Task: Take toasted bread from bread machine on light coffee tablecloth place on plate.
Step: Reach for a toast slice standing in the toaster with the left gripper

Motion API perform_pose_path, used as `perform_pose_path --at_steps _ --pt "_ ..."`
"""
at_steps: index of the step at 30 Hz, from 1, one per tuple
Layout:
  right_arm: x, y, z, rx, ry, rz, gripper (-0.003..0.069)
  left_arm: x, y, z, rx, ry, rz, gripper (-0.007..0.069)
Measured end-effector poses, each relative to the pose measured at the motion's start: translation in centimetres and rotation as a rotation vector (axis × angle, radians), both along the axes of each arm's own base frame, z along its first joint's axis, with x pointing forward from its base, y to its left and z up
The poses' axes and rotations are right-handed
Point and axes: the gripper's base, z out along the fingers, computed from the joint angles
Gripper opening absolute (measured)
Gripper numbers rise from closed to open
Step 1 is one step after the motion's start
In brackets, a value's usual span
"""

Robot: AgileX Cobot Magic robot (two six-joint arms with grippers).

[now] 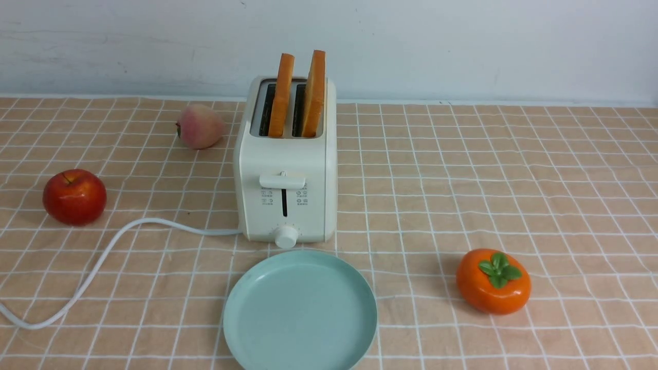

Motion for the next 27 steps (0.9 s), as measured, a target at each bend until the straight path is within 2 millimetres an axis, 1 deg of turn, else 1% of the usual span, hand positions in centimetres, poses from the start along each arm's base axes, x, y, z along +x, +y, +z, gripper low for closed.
perform_pose_path --at_steps 3,5,6,11,13,14,16,19,22,25,26,27 --pt "0.0 0.0 0.0 0.0 0.0 0.0 0.024 0.1 0.0 0.3 -0.031 -0.033 0.007 0.0238" --pt "0.0 0.0 0.0 0.0 0.0 0.0 0.024 0.2 -0.1 0.8 -0.117 -0.079 0.021 0.0238" --pt "0.0 0.0 0.0 0.0 0.0 0.0 0.024 0.2 -0.1 0.9 -0.128 -0.083 0.022 0.0238" --pt "0.0 0.0 0.0 0.005 -0.004 0.0 0.024 0.4 -0.1 2.6 -0.485 -0.223 0.065 0.0238" --pt "0.1 0.1 0.1 0.048 -0.017 -0.002 0.024 0.4 -0.1 3.0 -0.549 -0.253 0.073 0.0238" --pt "0.1 0.2 0.2 0.094 -0.028 -0.005 0.024 0.4 0.0 3.2 -0.576 -0.268 0.076 0.0238" --pt "0.2 0.5 0.7 0.329 -0.079 -0.025 0.024 0.4 0.1 3.5 -0.621 -0.305 0.082 0.0238" --pt "0.4 0.5 1.6 0.539 -0.169 -0.059 0.024 0.4 0.1 3.7 -0.632 -0.32 0.084 0.0238" --pt "0.4 0.2 2.2 0.637 -0.238 -0.086 0.024 0.4 0.2 3.7 -0.637 -0.324 0.085 0.0238" --pt "0.5 0.0 2.5 0.661 -0.272 -0.1 0.024 0.4 0.2 3.8 -0.643 -0.331 0.085 0.0226" --pt "0.5 0.0 2.6 0.668 -0.279 -0.104 0.024 0.4 0.2 3.8 -0.648 -0.339 0.086 0.0209" --pt "0.5 -0.2 2.7 0.688 -0.299 -0.113 0.024 0.4 0.4 4.3 -0.665 -0.386 0.089 0.0141"
